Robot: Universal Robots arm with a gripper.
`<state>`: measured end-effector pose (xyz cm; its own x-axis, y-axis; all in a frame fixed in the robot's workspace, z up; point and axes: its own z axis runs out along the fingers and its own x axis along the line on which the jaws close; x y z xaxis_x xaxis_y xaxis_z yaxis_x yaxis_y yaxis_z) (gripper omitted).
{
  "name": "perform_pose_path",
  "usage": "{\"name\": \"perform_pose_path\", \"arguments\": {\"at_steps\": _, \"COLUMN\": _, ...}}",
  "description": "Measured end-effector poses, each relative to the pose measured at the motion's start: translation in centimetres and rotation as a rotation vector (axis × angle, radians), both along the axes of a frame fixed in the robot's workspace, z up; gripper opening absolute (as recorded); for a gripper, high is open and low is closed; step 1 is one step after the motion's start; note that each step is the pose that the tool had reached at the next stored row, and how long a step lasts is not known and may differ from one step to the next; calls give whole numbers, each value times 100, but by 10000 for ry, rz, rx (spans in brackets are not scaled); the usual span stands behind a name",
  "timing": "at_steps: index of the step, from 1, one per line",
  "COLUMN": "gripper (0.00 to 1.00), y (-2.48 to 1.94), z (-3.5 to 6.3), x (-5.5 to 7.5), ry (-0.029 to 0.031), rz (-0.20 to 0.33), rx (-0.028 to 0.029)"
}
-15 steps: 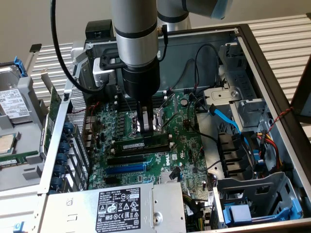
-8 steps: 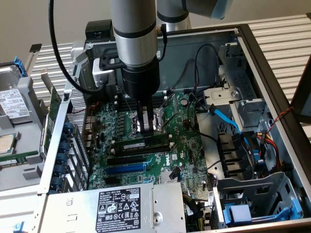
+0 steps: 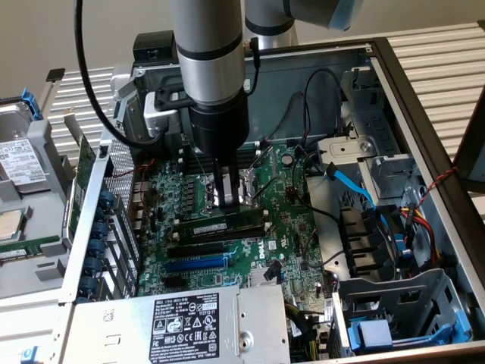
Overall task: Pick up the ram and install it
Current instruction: 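Insert the ram into the slot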
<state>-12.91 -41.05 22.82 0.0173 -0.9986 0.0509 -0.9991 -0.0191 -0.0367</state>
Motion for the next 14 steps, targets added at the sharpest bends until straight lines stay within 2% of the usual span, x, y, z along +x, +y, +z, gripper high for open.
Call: {"name": "perform_pose_path", "arguments": {"at_steps": 14, "gripper": 13, "y": 0, "z": -1, "x": -35, "ry": -8, "rz": 0, "rx": 0}}
